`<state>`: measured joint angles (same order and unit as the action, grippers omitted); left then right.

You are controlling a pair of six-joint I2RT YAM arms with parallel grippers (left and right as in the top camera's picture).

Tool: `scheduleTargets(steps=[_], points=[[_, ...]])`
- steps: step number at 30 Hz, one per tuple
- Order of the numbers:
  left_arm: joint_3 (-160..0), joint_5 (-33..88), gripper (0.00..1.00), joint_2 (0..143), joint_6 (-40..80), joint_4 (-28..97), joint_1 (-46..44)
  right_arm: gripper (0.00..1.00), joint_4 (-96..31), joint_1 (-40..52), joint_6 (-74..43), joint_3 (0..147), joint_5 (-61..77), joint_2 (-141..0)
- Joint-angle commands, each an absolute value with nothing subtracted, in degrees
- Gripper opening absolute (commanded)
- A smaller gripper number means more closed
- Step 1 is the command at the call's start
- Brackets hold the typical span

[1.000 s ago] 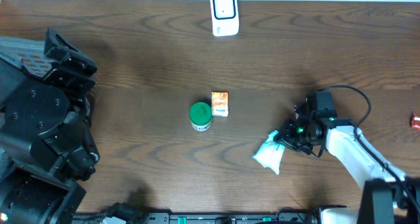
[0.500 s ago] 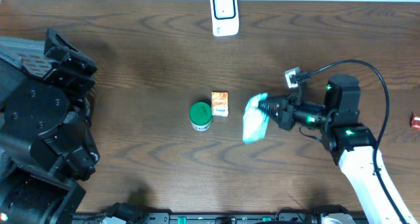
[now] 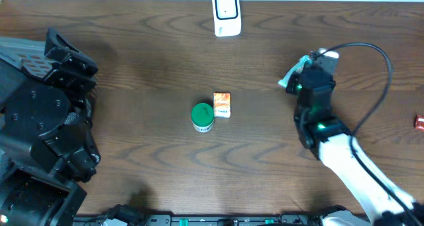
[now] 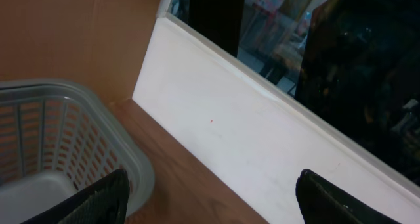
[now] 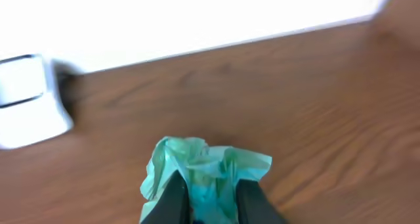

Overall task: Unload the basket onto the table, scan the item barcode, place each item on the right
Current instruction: 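Lift the wipe pack and carry it left toward the snack box, then set the wipe pack down beside the snack box and open the gripper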

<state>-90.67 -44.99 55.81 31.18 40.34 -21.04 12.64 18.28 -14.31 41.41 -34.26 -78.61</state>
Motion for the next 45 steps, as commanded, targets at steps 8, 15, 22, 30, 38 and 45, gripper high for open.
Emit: scheduleTargets(steps=[8,15,22,30,38,45], points=[[-90.9,-45.9,0.81,55.7,30.2,40.3,-20.8,0.01,31.9,26.2,0.6,41.3,-77.8,-97.6],[-90.9,-45.9,0.81,55.7,30.2,40.3,-20.8,0.01,31.0,36.4,-0.4,41.3,-77.7,-106.1],[-90.9,-45.9,0.81,55.7,30.2,40.3,-20.8,0.32,30.3,47.6,-0.8,41.3,-77.0,-111.6],[-90.8,-45.9,0.82,55.7,30.2,40.3,-20.8,0.75,29.4,58.0,-0.7,41.3,-79.1,-112.0],[-90.8,-45.9,0.82,55.7,30.2,40.3,-20.8,0.87,30.9,63.7,-0.1,41.3,-81.3,-111.9],[-90.8,-45.9,0.81,55.7,30.2,40.3,-20.8,0.92,32.0,60.3,-0.1,41.3,-82.0,-107.1]])
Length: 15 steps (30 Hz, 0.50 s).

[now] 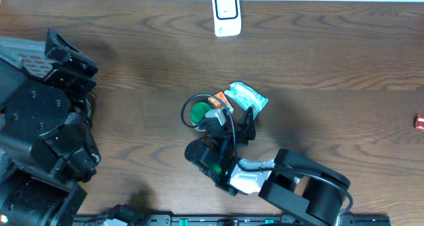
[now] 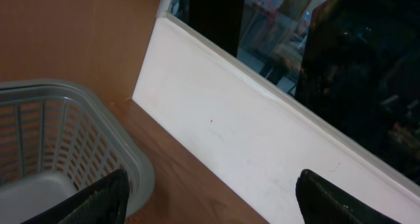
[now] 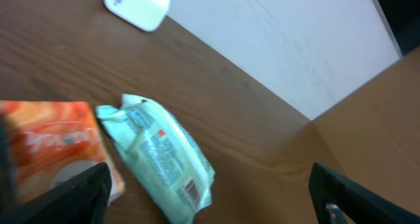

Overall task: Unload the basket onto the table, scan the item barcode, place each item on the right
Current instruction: 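Set the wipe pack down beside the snack box and open the gripper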

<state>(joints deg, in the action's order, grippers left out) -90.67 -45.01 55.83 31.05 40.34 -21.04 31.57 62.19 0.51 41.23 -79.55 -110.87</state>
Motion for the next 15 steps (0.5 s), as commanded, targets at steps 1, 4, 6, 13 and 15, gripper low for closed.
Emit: scheduleTargets(steps=[1,4,6,13,15], points=[[-90.8,-45.9,0.82,55.7,30.2,40.3,-20.8,0.92,32.0,59.4,-0.1,41.3,-81.2,-105.5],[-90.9,-45.9,0.81,55.7,30.2,40.3,-20.8,0.92,31.2,55.8,-0.1,41.3,-72.7,-99.8],[-90.8,-45.9,0.81,55.7,30.2,40.3,-20.8,0.91,26.6,51.8,-2.2,41.4,-59.1,-94.1],[-90.8,-45.9,0.82,55.7,30.2,40.3,-20.8,0.99,-2.4,28.2,-4.6,48.1,14.5,-85.0],[-90.8,-45.9,0.81,55.7,30.2,40.3,-20.8,0.99,-6.5,21.9,1.2,50.7,27.0,-86.0]])
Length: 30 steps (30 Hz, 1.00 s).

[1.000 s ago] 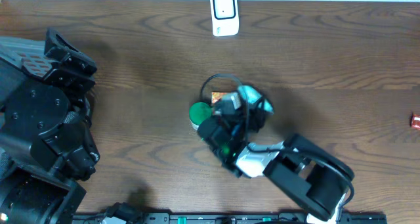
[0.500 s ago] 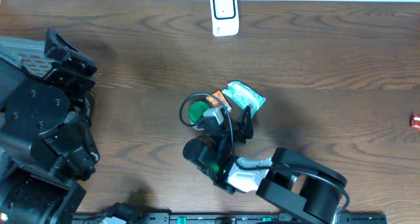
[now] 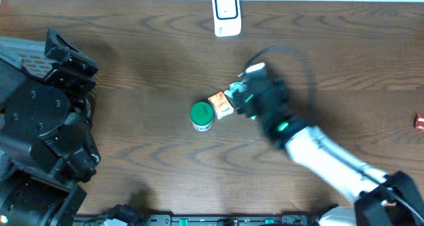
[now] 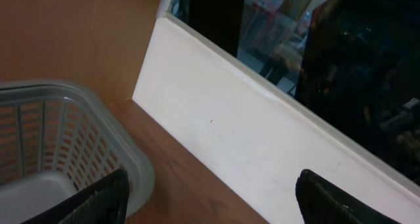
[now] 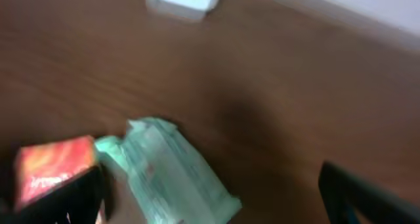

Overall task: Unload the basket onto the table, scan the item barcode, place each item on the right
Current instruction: 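Set the wipe pack down beside the snack box and open the gripper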

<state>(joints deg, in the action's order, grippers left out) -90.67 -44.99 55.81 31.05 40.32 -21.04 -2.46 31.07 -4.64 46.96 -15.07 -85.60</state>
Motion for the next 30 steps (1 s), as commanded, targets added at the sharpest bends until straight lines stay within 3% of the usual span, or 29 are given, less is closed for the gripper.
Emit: scheduleTargets(steps=[1,5,7,14,15,22,30], points=[[-90.9,-45.9,0.82,55.7,30.2,40.3,-20.8,0.99,-8.0,19.7,2.5,51.7,27.9,-86.5],[-90.9,-45.9,0.81,55.7,30.2,40.3,-20.8,0.99,-10.4,14.1,5.9,56.1,26.1,-91.5],[-90.9,-45.9,0.81,55.7,30.2,40.3,-20.8,0.90,-10.3,13.4,5.8,57.9,26.5,-95.0],[-90.9,-45.9,0.82,55.7,30.2,40.3,-20.8,0.08,-8.8,12.7,1.2,61.2,20.6,-105.6],[-90.9,-45.9,0.82,55.7,30.2,40.3,-20.8,0.01,-8.6,12.4,0.2,61.2,18.5,-106.4],[-90.9,-45.9,0.82,55.7,30.2,40.3,-20.8,0.01,-11.5,12.4,-0.4,61.2,13.4,-107.4],[-90.8,-45.9,0.82,55.7,30.2,40.3,-20.8,0.01,-28.3,12.4,-1.7,61.2,14.3,-107.4]])
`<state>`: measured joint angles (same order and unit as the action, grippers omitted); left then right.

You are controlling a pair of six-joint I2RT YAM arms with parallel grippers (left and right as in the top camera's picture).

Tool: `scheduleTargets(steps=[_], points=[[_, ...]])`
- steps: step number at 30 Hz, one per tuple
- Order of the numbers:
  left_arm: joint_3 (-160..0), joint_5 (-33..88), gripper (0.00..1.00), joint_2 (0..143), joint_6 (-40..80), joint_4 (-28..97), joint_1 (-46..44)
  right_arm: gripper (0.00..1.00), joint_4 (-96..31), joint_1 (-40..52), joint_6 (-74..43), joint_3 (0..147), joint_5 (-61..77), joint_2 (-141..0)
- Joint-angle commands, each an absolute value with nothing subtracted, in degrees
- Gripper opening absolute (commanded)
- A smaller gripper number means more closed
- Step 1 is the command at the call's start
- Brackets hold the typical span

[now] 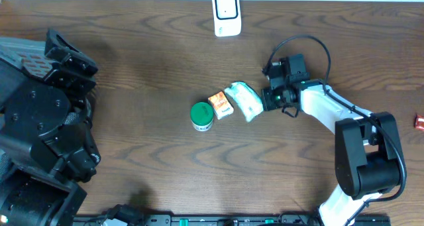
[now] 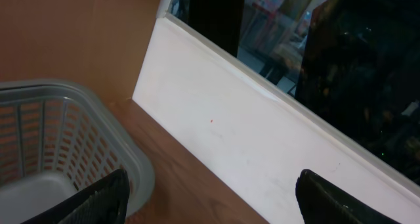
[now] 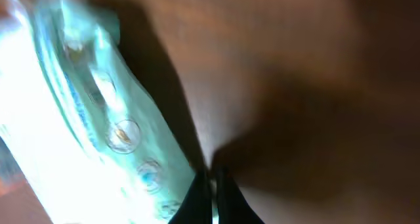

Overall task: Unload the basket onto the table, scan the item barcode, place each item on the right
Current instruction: 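Set the wipe pack down beside the snack box and open the gripper, then regrasp the wipe pack at its end with the right gripper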

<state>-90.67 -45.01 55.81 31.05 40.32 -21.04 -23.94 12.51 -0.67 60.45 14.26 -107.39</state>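
Observation:
The teal packet lies on the wooden table just right of a small orange box and a green can. My right gripper is low at the packet's right end. In the right wrist view the packet fills the left side, and the gripper has its fingers pressed together on the packet's thin edge. The white scanner stands at the table's far edge. My left gripper is open and holds nothing, far off at the left.
A grey plastic basket sits below the left gripper beside a white wall ledge. The left arm's bulk takes up the table's left side. A small red thing lies at the right edge.
My right gripper was open above the packet; now it is down at the packet's right end with its fingers shut. The packet still lies beside the orange box. The left arm has not moved.
First my right gripper held the teal packet at the table's right rear, apart from the can and box. Then the packet lay beside the orange box with the gripper open near it. It stayed open over the packet, and now it is shut on its edge.

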Motion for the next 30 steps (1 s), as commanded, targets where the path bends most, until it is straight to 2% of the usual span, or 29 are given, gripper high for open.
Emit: scheduleTargets(steps=[1,3,6,8,10,11,15,16,17,18,23,30], points=[[-90.8,-45.9,0.81,55.7,30.2,40.3,-20.8,0.01,-30.4,12.4,-1.7,61.2,15.3,-107.4],[-90.9,-45.9,0.81,55.7,30.2,40.3,-20.8,0.01,-32.9,12.6,-1.6,61.2,19.9,-107.4],[-90.9,-45.9,0.81,55.7,30.2,40.3,-20.8,0.01,-35.6,13.2,2.3,61.2,35.1,-107.4],[-90.9,-45.9,0.82,55.7,30.2,40.3,-20.8,0.09,-36.2,13.3,5.9,61.2,46.3,-107.4],[-90.9,-45.9,0.82,55.7,30.2,40.3,-20.8,0.42,-35.9,13.1,4.9,61.2,48.9,-107.4],[-90.8,-45.9,0.81,55.7,30.2,40.3,-20.8,0.54,-35.8,12.8,3.2,61.2,47.5,-107.4],[-90.9,-45.9,0.82,55.7,30.2,40.3,-20.8,0.71,-36.0,11.1,-3.4,61.2,40.9,-106.6],[-90.9,-45.9,0.82,55.7,30.2,40.3,-20.8,0.79,-35.8,10.4,-3.4,61.3,40.1,-105.9],[-90.8,-45.9,0.82,55.7,30.2,40.3,-20.8,0.92,-35.5,9.6,-3.3,61.4,39.9,-105.3],[-90.9,-45.9,0.81,55.7,30.2,40.3,-20.8,0.99,-35.0,8.8,-3.3,61.7,39.7,-104.5],[-90.9,-45.9,0.81,55.7,30.3,40.3,-20.8,0.99,-25.9,5.9,-1.8,62.3,36.4,-103.4],[-90.9,-45.9,0.82,55.7,30.2,40.3,-20.8,0.99,-16.5,6.1,-1.5,62.3,36.6,-109.8]])
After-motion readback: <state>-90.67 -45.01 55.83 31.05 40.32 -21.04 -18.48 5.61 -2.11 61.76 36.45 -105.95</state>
